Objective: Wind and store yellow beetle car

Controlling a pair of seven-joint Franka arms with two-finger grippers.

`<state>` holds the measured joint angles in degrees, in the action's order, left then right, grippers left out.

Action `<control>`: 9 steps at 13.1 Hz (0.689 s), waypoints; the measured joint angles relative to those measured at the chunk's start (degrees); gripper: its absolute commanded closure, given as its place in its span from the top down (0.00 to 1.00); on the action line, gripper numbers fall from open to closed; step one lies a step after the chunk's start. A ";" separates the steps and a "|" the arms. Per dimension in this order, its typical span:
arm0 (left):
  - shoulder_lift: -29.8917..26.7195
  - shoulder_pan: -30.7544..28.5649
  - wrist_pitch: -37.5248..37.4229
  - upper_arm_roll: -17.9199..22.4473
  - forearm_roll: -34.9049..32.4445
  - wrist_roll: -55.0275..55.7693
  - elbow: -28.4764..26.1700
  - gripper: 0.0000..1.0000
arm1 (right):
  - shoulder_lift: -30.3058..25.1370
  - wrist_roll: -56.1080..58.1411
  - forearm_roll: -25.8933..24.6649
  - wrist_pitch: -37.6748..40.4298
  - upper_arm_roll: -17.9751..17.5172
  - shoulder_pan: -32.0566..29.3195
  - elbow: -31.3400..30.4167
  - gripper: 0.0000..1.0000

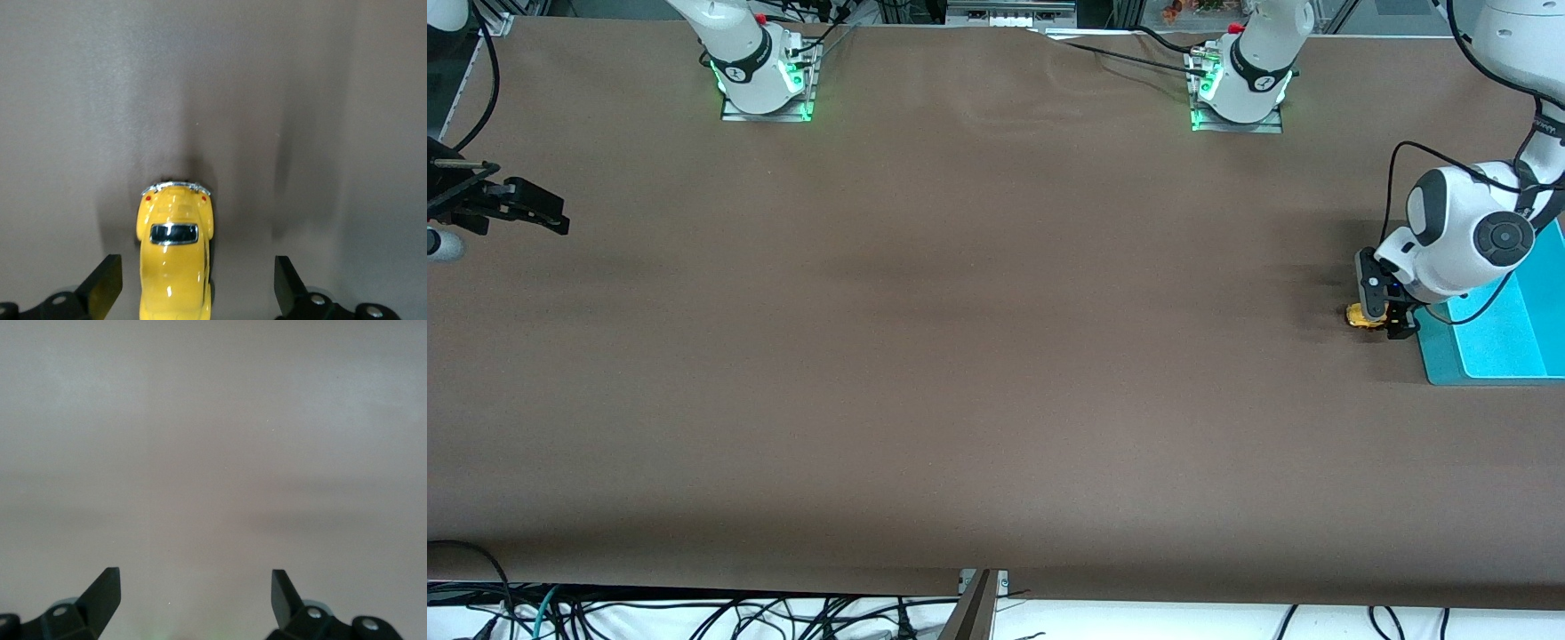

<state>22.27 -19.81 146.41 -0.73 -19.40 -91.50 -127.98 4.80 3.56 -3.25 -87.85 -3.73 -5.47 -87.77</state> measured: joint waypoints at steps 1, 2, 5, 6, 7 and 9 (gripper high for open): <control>0.22 0.00 0.03 -0.01 0.00 0.00 0.00 0.98 | 0.02 0.01 0.00 0.01 0.00 0.05 -0.03 1.00; 0.25 -0.02 0.03 -0.01 0.00 0.00 0.00 0.82 | 0.06 0.01 0.00 0.02 0.00 0.15 -0.06 1.00; 0.25 -0.17 0.05 -0.01 0.00 0.00 0.01 0.15 | 0.60 0.01 0.00 0.02 0.00 0.34 -0.17 1.00; 0.25 -0.17 0.17 -0.01 0.00 0.00 0.04 0.15 | 0.88 0.02 0.00 0.02 0.00 0.34 -0.17 1.00; 0.24 -0.17 0.41 -0.04 0.00 0.00 0.18 0.11 | 1.08 0.02 0.00 0.02 0.00 0.34 -0.17 1.00; 0.07 -0.19 0.45 -0.06 0.00 0.00 0.37 0.10 | 1.30 0.02 0.00 0.02 0.00 0.34 -0.17 1.00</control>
<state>22.34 -20.00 146.86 -0.79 -19.41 -91.50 -127.61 6.09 3.58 -3.25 -87.83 -3.72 -5.13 -87.94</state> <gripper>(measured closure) 0.568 0.000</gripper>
